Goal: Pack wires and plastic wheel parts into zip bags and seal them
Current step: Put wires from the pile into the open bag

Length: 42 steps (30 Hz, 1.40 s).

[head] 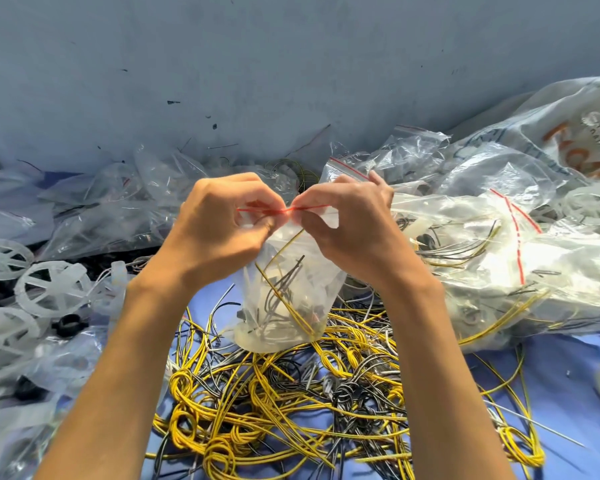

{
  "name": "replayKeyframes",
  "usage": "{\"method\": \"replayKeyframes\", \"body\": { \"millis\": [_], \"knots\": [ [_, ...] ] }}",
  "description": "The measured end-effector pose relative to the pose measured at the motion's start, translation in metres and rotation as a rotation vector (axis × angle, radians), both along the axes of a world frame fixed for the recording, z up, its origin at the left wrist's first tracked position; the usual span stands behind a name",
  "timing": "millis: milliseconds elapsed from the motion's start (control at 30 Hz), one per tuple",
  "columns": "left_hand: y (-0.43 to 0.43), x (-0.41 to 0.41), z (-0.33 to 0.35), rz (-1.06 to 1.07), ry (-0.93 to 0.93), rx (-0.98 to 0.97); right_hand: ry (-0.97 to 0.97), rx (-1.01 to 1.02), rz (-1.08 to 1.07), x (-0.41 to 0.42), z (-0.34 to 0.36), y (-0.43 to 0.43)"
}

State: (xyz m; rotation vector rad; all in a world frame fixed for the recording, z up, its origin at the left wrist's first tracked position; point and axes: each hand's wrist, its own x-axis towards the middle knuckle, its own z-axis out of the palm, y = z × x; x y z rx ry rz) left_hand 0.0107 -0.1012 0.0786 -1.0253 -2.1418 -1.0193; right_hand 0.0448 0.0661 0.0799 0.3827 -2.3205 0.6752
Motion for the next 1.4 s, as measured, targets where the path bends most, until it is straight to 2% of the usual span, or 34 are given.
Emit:
{"method": "replayKeyframes", "body": {
  "millis": [133,300,467,667,833,967,1200,1300,1400],
  "knots": [
    [0.002,-0.001,-0.003,0.083,0.021,0.0,0.002,0.073,-0.04,-0.002,-0.001,-0.002],
    [0.004,0.0,0.002,0.104,-0.013,0.13,0.022,-0.049,0.044,0.0,0.006,0.001],
    [-0.014,-0.001,0.008,0.049,-0.173,0.059,-0.023,-0.095,0.124,0.002,0.01,0.021],
    [-0.021,0.001,0.01,0.116,-0.115,0.019,0.06,-0.153,0.054,-0.003,0.001,0.019],
    [-0.025,-0.005,0.004,0.103,-0.196,0.057,-0.054,-0.286,0.095,-0.009,-0.005,0.026],
    [-0.035,-0.007,0.003,0.023,-0.265,0.062,-0.086,-0.276,0.093,-0.009,-0.008,0.039],
    [-0.037,-0.015,-0.004,0.091,-0.282,0.086,0.01,-0.33,0.115,-0.013,-0.014,0.036],
    [-0.037,-0.021,-0.011,0.122,-0.343,0.152,-0.115,-0.378,0.12,-0.014,-0.017,0.038],
    [-0.034,-0.024,-0.017,0.158,-0.374,0.24,-0.497,-0.477,0.276,-0.009,-0.022,0.043]
  ]
}}
